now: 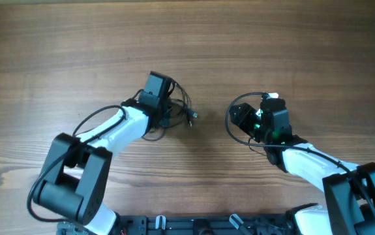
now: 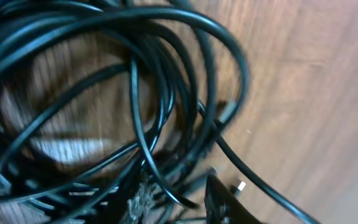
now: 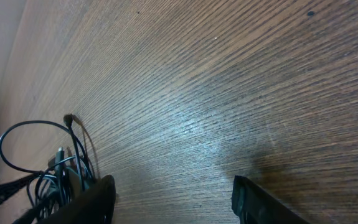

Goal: Untangle cables

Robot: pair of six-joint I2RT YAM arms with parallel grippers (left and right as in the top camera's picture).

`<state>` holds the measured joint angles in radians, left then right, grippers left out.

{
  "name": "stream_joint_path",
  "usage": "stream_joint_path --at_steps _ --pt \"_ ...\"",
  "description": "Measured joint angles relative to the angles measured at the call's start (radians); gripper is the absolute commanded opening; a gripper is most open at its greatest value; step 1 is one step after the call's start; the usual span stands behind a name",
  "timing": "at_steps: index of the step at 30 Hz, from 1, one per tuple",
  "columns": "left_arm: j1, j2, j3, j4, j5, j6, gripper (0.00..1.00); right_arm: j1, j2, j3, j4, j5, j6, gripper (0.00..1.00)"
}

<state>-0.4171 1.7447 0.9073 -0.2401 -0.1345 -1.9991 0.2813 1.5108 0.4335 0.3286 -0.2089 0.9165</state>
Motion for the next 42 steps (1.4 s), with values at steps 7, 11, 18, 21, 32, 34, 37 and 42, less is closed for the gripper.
stream_joint_path --at_steps 7,11,18,21,32,34,37,42 --pt "0.0 0.011 -0.003 0.151 0.01 0.141 0.04 0.0 0.0 0.0 0.0 0.0 0.0 0.62" --pt "-0.002 -0.004 0.014 0.259 0.126 0.44 0.04 0.0 0.0 0.0 0.0 0.0 0.0 0.61" --pt "-0.077 -0.173 0.097 0.015 0.275 0.998 0.04 -0.015 -0.008 0.0 0.033 -0.087 -0.105 0.69" --pt "-0.088 -0.296 0.102 -0.135 0.294 1.236 0.04 -0.072 -0.084 0.0 0.044 -0.252 -0.188 0.73" --pt "-0.087 -0.595 0.103 -0.179 0.457 1.61 0.04 -0.076 -0.256 0.0 0.099 -0.547 -0.268 0.71" --pt "-0.087 -0.595 0.103 -0.179 0.494 1.621 0.04 -0.024 -0.256 -0.002 0.159 -0.55 -0.268 0.65" --pt "-0.087 -0.595 0.103 -0.171 0.54 1.626 0.04 0.066 -0.256 -0.002 0.198 -0.495 -0.271 0.48" --pt "-0.087 -0.595 0.103 -0.159 0.632 1.629 0.04 0.198 -0.234 -0.003 0.298 -0.262 -0.281 0.05"
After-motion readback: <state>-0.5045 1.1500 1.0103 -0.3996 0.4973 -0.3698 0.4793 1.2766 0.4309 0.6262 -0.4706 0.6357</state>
